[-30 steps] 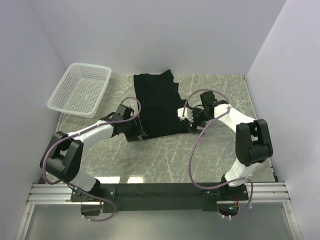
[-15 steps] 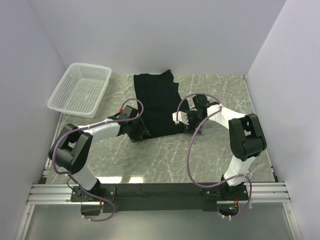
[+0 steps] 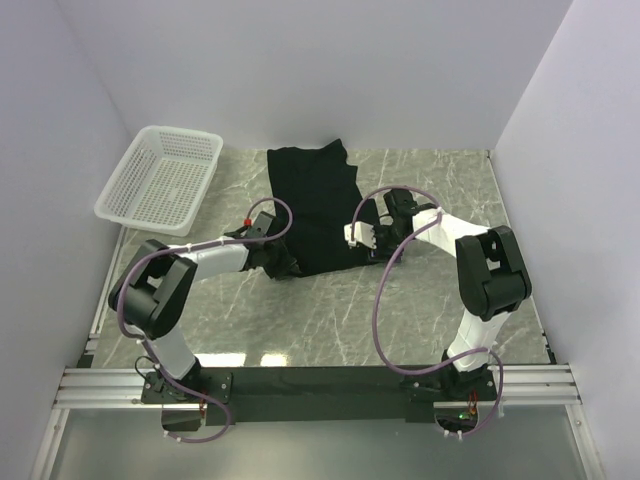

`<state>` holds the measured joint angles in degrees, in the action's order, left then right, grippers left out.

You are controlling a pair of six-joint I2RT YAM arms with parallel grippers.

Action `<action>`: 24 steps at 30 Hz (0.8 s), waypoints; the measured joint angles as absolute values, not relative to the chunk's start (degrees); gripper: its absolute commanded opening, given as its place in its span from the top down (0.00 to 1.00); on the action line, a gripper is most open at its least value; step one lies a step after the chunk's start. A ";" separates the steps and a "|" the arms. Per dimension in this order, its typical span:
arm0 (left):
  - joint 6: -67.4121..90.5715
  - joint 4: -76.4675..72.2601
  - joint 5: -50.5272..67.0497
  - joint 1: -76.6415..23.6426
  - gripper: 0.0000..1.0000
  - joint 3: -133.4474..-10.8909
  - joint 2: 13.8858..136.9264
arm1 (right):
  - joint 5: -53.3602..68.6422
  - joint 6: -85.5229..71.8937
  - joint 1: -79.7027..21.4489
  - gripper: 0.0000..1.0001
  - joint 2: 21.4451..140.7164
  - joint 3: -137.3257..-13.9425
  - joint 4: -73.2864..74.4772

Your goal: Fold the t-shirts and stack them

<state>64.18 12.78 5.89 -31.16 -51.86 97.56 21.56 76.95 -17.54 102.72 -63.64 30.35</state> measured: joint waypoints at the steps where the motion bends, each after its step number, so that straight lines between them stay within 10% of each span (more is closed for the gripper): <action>1: 64.40 12.21 5.89 -31.22 0.77 -51.86 97.82 | 21.54 76.97 -17.56 0.48 102.80 -63.66 30.41; 6: 64.53 10.02 5.96 -31.55 0.99 -51.99 98.63 | 20.93 76.44 -18.20 0.69 103.46 -64.14 30.79; 17: 63.90 7.94 8.03 -32.47 0.99 -44.71 90.98 | 23.20 74.24 -18.50 1.00 102.50 -64.23 34.76; 24: 63.61 8.49 12.62 -34.11 0.99 -38.92 81.47 | 27.79 72.16 -18.50 1.00 95.90 -62.76 41.08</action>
<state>63.61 8.49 12.62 -34.11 -38.92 81.47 27.79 72.16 -18.50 95.90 -62.76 41.08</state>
